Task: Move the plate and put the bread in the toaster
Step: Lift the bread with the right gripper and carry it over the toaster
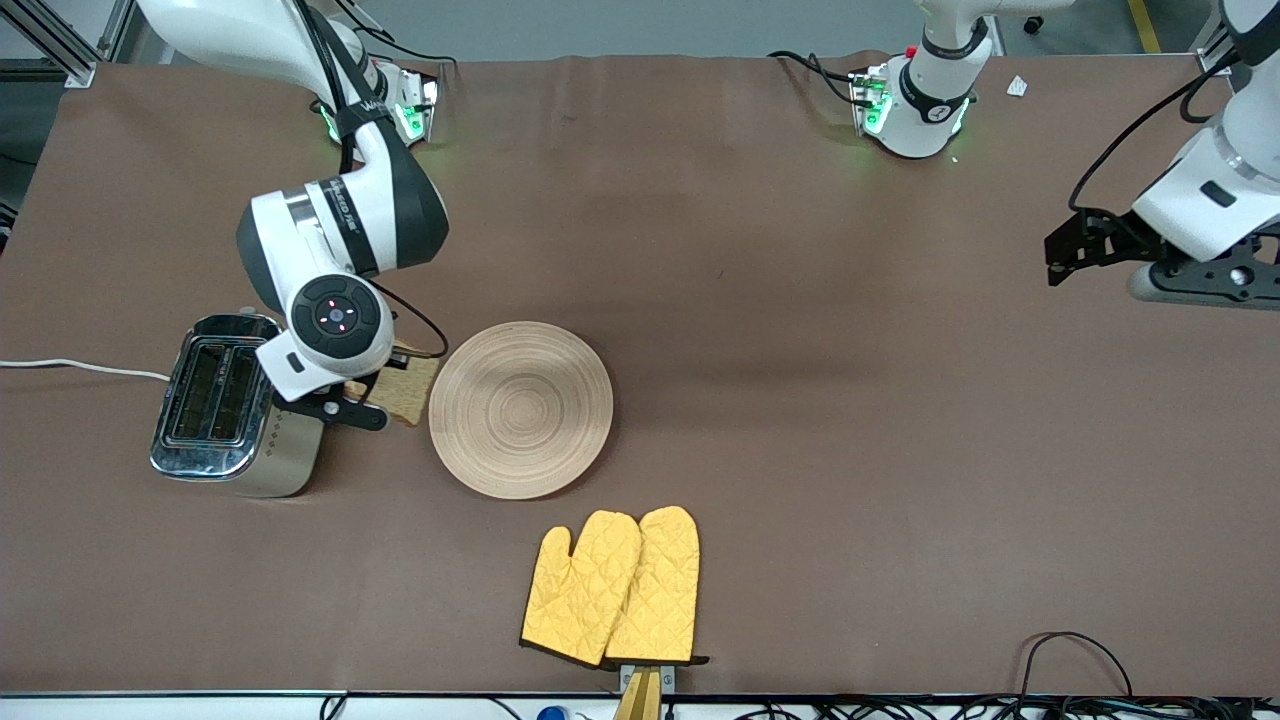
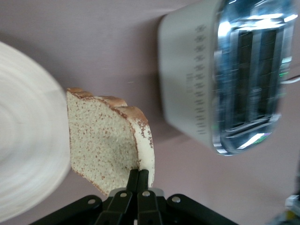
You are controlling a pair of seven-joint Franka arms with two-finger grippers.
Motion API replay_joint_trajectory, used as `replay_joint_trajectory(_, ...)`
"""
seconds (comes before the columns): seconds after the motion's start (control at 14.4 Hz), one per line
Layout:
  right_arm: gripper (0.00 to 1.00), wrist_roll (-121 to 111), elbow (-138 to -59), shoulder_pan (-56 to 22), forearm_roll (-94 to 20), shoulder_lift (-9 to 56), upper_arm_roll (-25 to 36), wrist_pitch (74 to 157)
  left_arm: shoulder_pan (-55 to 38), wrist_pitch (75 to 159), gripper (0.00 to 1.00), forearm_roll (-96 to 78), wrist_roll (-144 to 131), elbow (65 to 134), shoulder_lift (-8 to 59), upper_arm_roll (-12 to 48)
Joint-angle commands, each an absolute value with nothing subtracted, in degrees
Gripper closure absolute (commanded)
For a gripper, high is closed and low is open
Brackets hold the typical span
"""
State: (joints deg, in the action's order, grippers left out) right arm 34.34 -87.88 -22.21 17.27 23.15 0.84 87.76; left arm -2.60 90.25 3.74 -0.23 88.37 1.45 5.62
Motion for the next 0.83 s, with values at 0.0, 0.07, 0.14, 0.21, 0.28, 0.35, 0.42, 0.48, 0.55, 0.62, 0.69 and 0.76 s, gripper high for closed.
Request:
replay_joint_trajectory(0.0, 1.00, 32.26, -88.77, -21.54, 22.05, 20.48, 0.97, 82.72, -1.76, 91.15, 0.00, 2.90, 0.52, 90.27, -0.44, 5.27)
replay_joint_trajectory(0.07, 1.00, 32.17, -88.77, -21.19, 24.41, 19.96, 0.97, 81.05, -1.84, 91.06, 0.00, 2.81, 0.27, 90.26, -0.44, 5.10)
replay_joint_trajectory(0.14, 1.00, 31.91, -88.86, -20.83, 27.30, 19.26, 0.88, 79.64, -1.76, 91.05, 0.00, 2.81, 0.35, 90.18, -0.44, 5.10)
replay_joint_trajectory(0.21, 1.00, 30.51, -88.77, -20.83, 29.42, 18.38, 0.88, 78.06, -1.58, 91.05, 0.00, 2.73, 0.87, 90.18, -0.53, 5.10)
replay_joint_trajectory(0.28, 1.00, 28.58, -88.77, -20.74, 30.57, 16.98, 0.88, 76.92, -1.32, 90.97, 0.00, 2.03, 0.88, 89.39, -0.44, 5.10)
replay_joint_trajectory(0.35, 1.00, 26.04, -88.77, -20.66, 31.98, 15.66, 0.88, 76.47, -1.23, 90.53, 0.00, 1.06, 0.70, 88.69, -0.44, 5.01)
replay_joint_trajectory(0.42, 1.00, 23.84, -88.77, -20.31, 33.30, 15.12, 0.97, 76.38, -1.14, 90.35, 0.00, 0.97, 0.44, 88.42, -0.44, 5.01)
replay_joint_trajectory(0.48, 1.00, 22.77, -88.77, -19.78, 34.44, 14.86, 0.97, 76.38, -1.14, 90.26, 0.00, 0.97, 0.70, 88.33, -0.27, 5.01)
replay_joint_trajectory(0.55, 1.00, 22.59, -88.77, -19.43, 35.41, 14.85, 0.97, 76.46, -1.23, 89.74, 0.00, 1.05, 0.88, 88.24, -0.18, 5.10)
replay_joint_trajectory(0.62, 1.00, 22.33, -88.86, -19.34, 36.90, 14.94, 0.88, 76.46, -1.32, 89.39, 0.00, 0.97, 0.97, 88.33, -0.18, 5.10)
replay_joint_trajectory(0.69, 1.00, 21.89, -88.86, -19.42, 37.96, 15.03, 0.88, 76.46, -1.49, 89.38, 0.00, 0.97, 0.27, 88.33, -0.18, 5.36)
replay_joint_trajectory(0.76, 1.00, 21.19, -88.86, -19.34, 38.58, 15.03, 0.88, 76.55, -1.58, 89.38, 0.00, 0.88, 0.18, 88.24, -0.18, 5.45)
